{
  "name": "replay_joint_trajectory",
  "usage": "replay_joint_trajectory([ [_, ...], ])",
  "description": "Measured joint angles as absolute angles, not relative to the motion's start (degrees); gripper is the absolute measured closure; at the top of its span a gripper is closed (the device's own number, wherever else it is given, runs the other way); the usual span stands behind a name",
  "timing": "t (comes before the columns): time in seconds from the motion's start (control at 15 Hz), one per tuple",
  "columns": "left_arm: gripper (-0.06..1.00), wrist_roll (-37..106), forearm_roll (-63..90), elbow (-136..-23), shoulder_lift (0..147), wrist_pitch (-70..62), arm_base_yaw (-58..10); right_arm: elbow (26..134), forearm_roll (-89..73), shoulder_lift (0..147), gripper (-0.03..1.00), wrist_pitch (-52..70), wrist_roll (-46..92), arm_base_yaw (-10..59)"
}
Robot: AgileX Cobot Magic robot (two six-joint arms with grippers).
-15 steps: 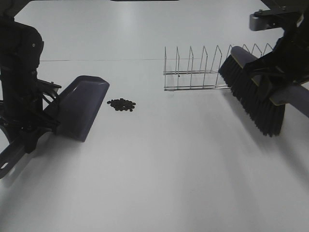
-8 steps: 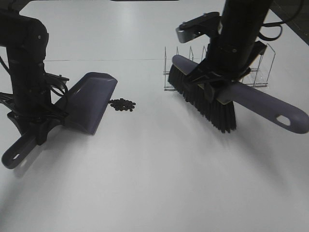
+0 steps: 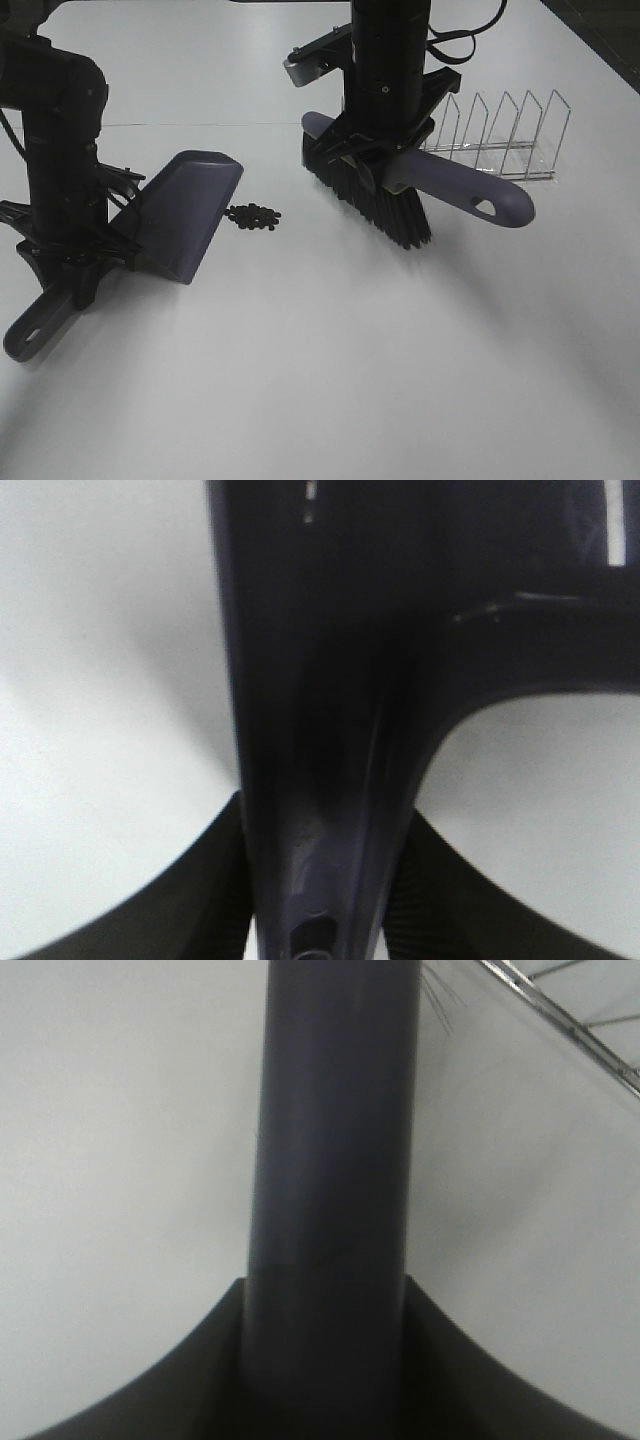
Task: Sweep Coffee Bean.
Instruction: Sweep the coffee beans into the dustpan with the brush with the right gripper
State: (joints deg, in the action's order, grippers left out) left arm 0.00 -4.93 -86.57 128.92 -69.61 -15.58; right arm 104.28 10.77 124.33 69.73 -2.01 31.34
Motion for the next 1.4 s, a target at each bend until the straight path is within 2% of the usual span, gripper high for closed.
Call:
replay_joint_trajectory([
  [0.33,0.62,-0.4,-4.9,-86.6,127.7,-69.6,-12.7,108.2,10.8,125.5,0.66,70.0,-2.0,31.3],
  [0.6,0.62,1.1,-0.6,-87.0,129.5,-69.7,-13.1,111.2,12.5,128.9,0.66,70.5,-2.0,32.3],
  [1.0,0.62,2.4,1.2,-87.9,131.1,-72.2,-13.9,125.8,13.8,143.6,0.66,70.1,-0.6,39.1],
  [1.13,0.62,2.5,1.4,-87.9,131.1,-72.4,-13.9,128.1,9.4,145.4,0.66,70.0,-0.6,39.9],
  [1.4,0.62,2.4,2.0,-87.9,131.2,-72.7,-13.9,133.2,-11.5,147.4,0.66,66.2,-0.9,38.7],
])
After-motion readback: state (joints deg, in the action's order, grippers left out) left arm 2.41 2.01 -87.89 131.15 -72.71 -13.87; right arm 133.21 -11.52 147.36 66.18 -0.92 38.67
